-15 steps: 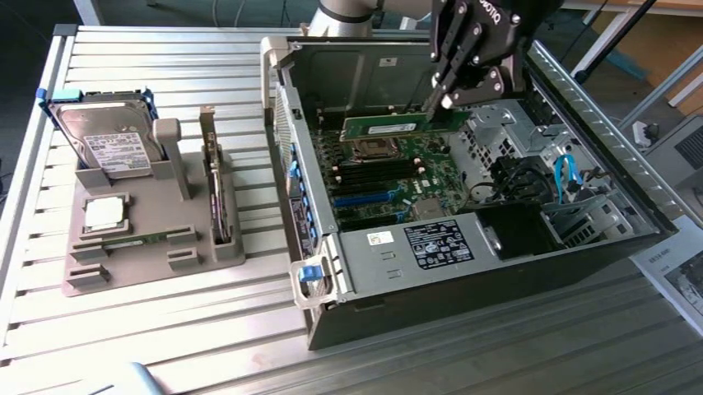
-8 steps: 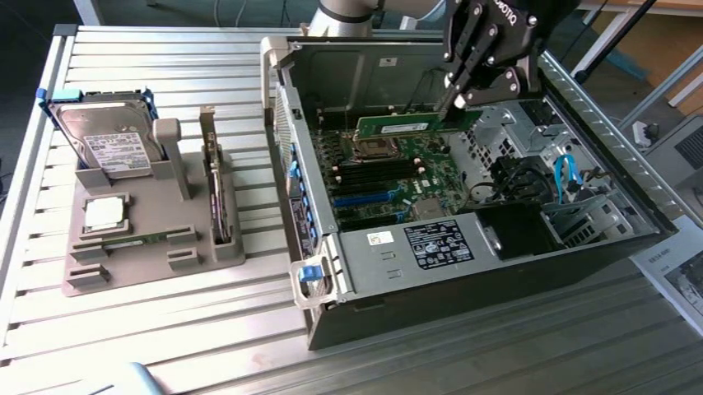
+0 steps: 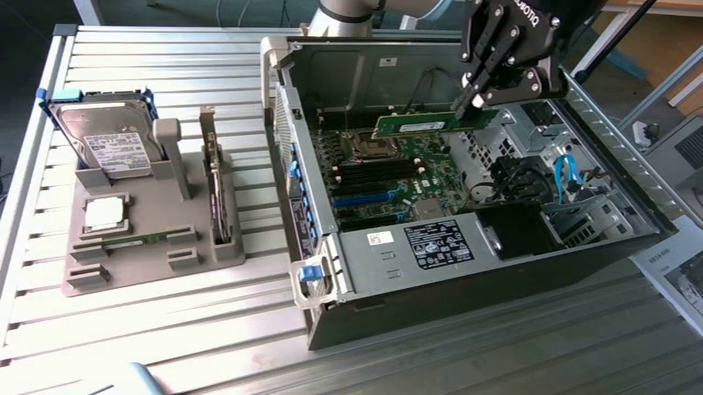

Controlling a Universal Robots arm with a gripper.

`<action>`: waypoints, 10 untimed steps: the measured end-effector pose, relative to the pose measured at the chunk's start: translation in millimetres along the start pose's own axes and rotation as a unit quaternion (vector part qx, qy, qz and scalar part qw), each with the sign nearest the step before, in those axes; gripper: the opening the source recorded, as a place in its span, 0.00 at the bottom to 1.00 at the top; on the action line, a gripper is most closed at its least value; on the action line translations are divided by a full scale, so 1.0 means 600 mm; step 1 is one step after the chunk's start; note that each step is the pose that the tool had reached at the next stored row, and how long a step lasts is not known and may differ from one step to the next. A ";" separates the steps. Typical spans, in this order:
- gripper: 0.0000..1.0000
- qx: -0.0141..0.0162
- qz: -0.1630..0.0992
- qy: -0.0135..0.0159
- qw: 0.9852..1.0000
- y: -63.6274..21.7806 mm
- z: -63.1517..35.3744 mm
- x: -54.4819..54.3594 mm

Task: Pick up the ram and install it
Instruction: 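Pick up the ram and move it above insertion slot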

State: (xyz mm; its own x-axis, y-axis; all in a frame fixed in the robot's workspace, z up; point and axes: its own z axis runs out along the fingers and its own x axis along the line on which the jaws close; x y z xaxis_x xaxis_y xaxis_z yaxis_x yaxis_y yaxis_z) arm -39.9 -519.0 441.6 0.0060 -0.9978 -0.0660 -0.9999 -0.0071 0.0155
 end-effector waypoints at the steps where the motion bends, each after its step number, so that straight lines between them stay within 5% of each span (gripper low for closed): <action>1: 0.12 0.000 0.000 0.000 1.000 -0.003 0.000 0.000; 10: 0.12 0.000 0.000 0.000 1.000 -0.010 0.000 0.001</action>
State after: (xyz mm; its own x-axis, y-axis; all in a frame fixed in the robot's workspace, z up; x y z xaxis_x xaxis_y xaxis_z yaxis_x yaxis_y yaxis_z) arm -33.9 -519.3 441.6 0.0060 -0.9977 -0.0669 -0.9999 -0.0071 0.0155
